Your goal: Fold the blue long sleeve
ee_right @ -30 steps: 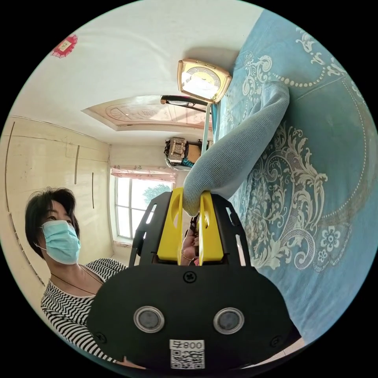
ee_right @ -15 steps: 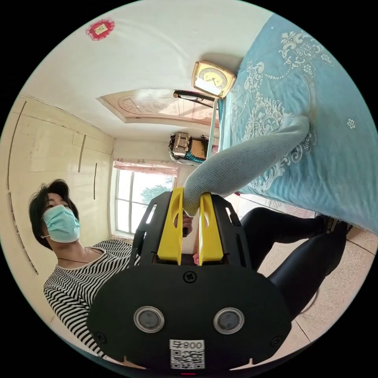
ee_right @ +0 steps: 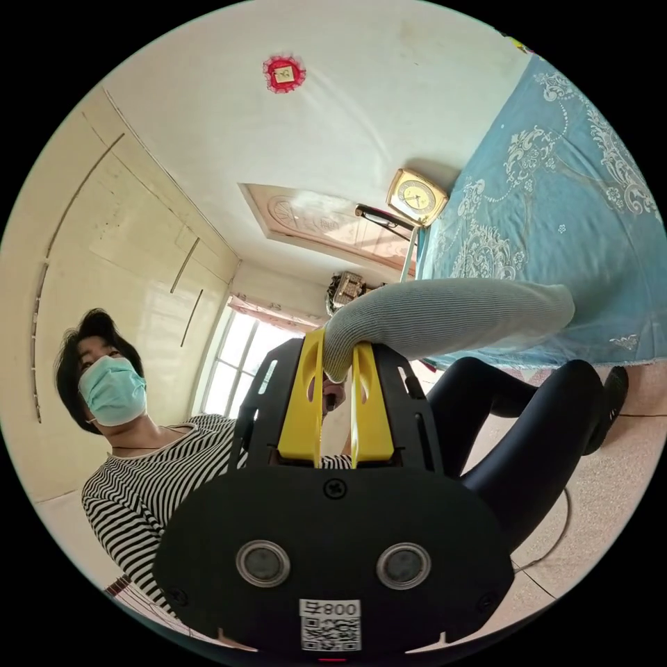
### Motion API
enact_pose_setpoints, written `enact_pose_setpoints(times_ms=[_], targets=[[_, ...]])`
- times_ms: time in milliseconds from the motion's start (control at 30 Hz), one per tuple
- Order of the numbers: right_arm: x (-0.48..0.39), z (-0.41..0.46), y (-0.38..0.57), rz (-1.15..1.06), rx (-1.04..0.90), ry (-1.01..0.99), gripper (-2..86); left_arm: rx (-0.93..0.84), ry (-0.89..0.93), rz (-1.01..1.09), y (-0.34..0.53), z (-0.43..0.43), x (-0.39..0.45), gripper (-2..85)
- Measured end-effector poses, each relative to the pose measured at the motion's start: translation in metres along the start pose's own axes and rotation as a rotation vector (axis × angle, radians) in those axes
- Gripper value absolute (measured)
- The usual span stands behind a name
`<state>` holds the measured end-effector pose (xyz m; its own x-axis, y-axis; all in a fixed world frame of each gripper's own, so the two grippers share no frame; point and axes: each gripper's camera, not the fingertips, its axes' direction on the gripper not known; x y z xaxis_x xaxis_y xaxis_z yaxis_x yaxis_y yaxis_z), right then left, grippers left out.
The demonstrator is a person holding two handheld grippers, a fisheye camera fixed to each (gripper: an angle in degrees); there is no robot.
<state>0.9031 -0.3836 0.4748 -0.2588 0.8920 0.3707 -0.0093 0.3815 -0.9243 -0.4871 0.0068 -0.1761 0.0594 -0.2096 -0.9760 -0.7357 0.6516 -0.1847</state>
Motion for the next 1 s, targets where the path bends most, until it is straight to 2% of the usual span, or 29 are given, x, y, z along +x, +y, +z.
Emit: enact_pose_setpoints(times_ms=[200, 367, 667, 867, 1000], targets=[[-0.053, -0.030, 0.031, -0.034, 0.073, 0.013, 6.3, -0.105, 0.015, -0.036, -0.001, 0.084, -0.040, 5.6], [-0.066, -0.049, 0.031, 0.012, 0.124, 0.016, 6.4, -0.184, -0.015, -0.083, -0.026, 0.172, -0.106, 5.6], [-0.101, -0.094, -0.040, 0.088, 0.207, 0.055, 6.5, -0.313, -0.007, -0.131, -0.109, 0.354, -0.226, 5.7], [-0.178, -0.117, -0.081, 0.147, 0.256, 0.066, 6.4, -0.387, -0.041, -0.184, -0.145, 0.461, -0.245, 5.6], [-0.271, -0.150, -0.088, 0.172, 0.314, 0.063, 6.5, -0.464, -0.057, -0.176, -0.153, 0.534, -0.223, 5.7]])
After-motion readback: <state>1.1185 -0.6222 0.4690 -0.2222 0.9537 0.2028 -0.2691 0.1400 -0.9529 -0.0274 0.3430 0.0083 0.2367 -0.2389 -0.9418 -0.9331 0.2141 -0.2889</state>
